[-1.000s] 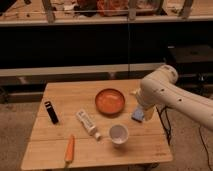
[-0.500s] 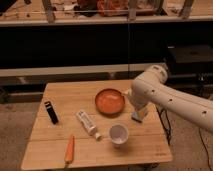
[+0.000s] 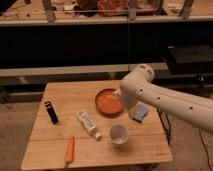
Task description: Knock the eraser over
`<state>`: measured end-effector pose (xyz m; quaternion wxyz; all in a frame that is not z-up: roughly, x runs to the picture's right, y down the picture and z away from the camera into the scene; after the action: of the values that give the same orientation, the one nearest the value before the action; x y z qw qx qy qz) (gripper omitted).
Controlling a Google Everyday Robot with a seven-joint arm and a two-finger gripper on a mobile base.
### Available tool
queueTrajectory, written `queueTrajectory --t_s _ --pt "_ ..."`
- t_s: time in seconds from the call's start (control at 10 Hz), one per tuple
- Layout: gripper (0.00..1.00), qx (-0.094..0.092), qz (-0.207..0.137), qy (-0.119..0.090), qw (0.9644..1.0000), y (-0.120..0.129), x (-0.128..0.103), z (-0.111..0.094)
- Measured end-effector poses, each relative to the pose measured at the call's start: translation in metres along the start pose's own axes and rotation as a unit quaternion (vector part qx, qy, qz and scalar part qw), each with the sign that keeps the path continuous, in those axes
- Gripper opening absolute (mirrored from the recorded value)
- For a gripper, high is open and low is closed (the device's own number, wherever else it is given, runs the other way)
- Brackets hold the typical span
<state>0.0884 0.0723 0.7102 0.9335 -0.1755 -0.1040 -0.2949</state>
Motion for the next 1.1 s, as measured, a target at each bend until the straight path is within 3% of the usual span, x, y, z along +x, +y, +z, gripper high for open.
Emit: queueTrajectory --t_s 0.2,0.4,0.6,1.1 --pt "0.8 0.001 -0.014 0.0 0.9999 -0.002 0.001 0.0" --pt "0.8 0.005 -0.044 -0.005 0.999 -0.019 -0.017 0.002" --pt "0.8 0.009 -0.078 -0.009 0.9969 -0.041 -0.04 0.005" --pt "0.8 0.018 -0.126 -0.015 0.9918 -0.065 -0.059 0.01"
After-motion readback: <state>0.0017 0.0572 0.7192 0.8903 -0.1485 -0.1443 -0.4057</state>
